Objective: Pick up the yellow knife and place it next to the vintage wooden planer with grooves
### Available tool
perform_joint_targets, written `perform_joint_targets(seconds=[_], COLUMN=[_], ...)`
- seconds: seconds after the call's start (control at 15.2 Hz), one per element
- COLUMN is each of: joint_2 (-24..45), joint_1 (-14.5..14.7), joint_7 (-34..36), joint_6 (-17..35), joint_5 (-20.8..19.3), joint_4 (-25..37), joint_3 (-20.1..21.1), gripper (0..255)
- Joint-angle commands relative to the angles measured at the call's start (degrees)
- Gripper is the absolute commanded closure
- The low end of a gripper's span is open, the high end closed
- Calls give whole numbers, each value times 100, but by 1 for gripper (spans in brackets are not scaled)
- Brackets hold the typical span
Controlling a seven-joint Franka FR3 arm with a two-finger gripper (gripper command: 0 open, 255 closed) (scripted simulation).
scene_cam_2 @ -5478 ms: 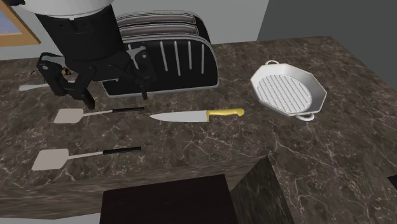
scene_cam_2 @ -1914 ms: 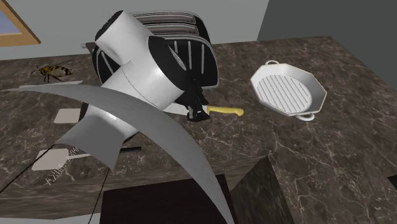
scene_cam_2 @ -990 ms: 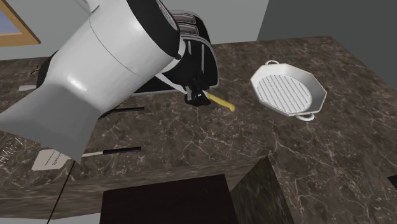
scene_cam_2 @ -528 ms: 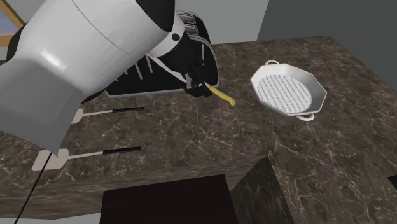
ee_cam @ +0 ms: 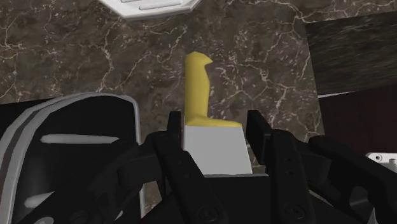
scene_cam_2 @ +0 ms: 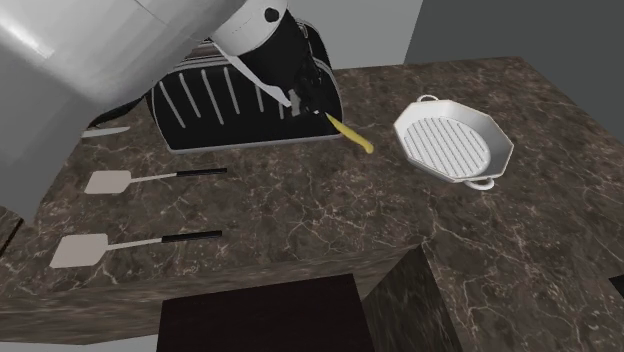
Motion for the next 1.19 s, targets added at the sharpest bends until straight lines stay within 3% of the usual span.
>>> perform_joint_targets(seconds=[0.0,0.92,1.12], joint_2=[19,273,-32], joint_1=[9,32,-48], joint_7=[-68,-554,-746], joint_6=[-130,-956,-941], joint_5=[35,193,73], joint_4=[160,1363,1159], joint_3=[32,193,61], gripper=[255,255,255])
